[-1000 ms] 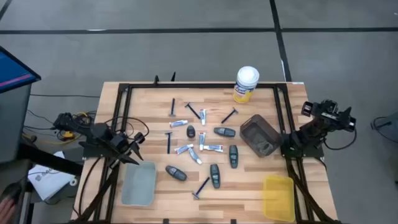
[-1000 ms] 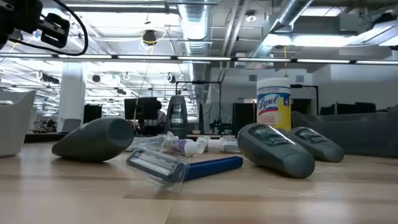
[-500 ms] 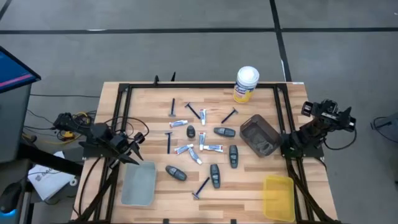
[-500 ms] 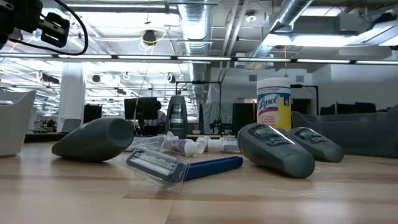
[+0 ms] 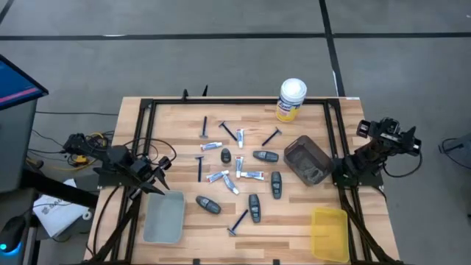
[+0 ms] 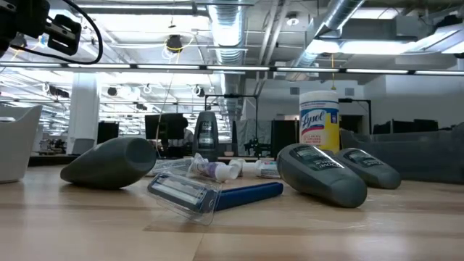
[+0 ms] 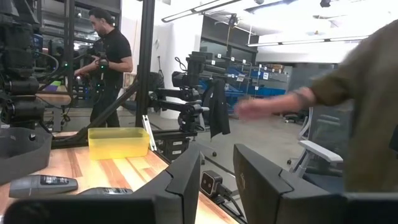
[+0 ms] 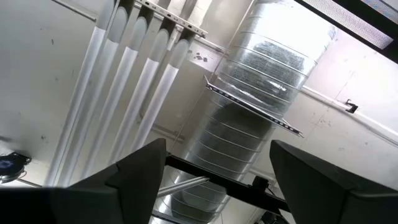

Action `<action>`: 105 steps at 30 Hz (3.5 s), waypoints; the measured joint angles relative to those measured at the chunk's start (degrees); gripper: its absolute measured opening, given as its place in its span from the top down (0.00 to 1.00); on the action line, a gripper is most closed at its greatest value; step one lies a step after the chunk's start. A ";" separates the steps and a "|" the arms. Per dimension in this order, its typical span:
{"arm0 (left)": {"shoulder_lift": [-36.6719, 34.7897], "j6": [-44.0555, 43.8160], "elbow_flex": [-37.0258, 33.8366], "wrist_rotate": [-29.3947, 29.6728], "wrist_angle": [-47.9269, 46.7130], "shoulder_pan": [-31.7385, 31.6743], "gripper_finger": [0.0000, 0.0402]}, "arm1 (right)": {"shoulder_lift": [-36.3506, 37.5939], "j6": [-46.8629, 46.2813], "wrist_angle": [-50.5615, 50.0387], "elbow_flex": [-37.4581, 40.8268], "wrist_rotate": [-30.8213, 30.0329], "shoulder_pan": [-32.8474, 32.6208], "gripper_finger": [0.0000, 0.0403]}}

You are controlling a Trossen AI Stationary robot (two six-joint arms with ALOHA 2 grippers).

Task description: Pick & Place Travel size toiletries

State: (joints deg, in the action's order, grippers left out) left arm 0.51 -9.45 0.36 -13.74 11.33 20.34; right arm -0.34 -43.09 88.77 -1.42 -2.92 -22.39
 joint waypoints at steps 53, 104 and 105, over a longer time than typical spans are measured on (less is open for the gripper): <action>0.02 0.02 0.00 0.00 0.36 -0.02 0.77 | -0.09 23.39 -40.86 0.01 -11.98 0.08 0.30; 0.01 0.01 0.00 0.00 1.32 -0.02 0.77 | -101.45 45.20 -71.51 -60.75 12.01 30.65 0.30; 0.01 0.01 0.00 -0.01 1.35 -0.02 0.77 | -102.52 45.15 -70.41 -60.79 12.09 30.84 0.30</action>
State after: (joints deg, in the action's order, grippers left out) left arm 0.53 -9.45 0.36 -13.74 12.68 20.32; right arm -102.86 2.06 18.36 -62.22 9.17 8.45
